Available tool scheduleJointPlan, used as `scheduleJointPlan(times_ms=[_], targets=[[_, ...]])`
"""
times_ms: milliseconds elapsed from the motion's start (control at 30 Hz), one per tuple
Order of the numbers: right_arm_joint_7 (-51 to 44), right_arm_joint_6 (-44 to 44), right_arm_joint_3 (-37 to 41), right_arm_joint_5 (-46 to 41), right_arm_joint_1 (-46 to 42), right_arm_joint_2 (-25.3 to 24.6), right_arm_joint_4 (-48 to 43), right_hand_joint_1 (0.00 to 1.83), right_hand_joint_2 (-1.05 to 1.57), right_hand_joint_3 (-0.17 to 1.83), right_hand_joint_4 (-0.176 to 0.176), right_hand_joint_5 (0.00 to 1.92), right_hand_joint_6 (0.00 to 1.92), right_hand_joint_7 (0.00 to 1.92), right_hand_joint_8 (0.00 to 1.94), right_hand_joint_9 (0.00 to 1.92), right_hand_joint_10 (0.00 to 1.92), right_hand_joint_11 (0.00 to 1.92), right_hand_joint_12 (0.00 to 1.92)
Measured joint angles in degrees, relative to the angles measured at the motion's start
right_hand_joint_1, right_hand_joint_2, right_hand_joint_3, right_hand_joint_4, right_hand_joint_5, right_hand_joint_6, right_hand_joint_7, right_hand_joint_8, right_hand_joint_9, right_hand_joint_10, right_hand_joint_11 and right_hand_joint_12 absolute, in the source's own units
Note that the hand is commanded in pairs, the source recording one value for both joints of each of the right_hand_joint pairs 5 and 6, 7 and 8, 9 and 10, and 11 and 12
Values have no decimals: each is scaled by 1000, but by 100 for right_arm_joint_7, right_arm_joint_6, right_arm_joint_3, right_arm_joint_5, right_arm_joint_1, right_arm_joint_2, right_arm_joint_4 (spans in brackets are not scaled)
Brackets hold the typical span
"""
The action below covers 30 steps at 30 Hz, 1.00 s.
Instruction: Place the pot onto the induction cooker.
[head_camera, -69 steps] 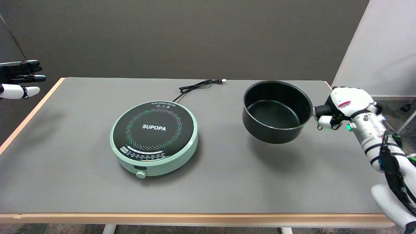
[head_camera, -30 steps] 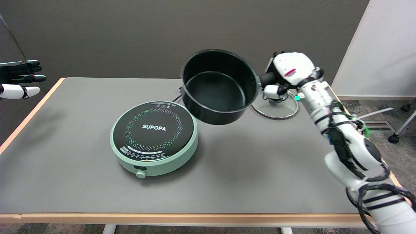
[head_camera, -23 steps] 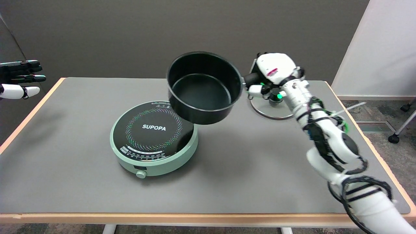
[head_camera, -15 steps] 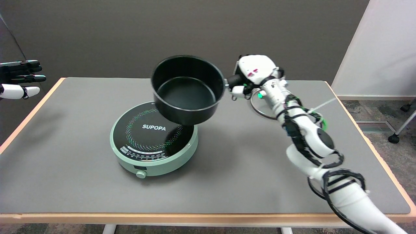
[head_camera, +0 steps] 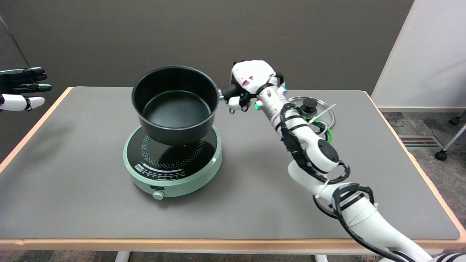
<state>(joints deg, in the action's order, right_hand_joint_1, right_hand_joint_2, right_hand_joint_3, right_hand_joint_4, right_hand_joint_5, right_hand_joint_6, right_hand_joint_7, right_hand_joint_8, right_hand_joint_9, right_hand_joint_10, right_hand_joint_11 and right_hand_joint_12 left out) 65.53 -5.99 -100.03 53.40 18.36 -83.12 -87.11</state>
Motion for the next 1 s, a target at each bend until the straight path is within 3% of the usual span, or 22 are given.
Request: scheduleJointPlan(times_ms=[1000], targets=[[-1298,-1143,-692,-1279,503,-405,482,1113,825,708,-103,1618,1618,1618,1618,1618,1618,1618,1618]])
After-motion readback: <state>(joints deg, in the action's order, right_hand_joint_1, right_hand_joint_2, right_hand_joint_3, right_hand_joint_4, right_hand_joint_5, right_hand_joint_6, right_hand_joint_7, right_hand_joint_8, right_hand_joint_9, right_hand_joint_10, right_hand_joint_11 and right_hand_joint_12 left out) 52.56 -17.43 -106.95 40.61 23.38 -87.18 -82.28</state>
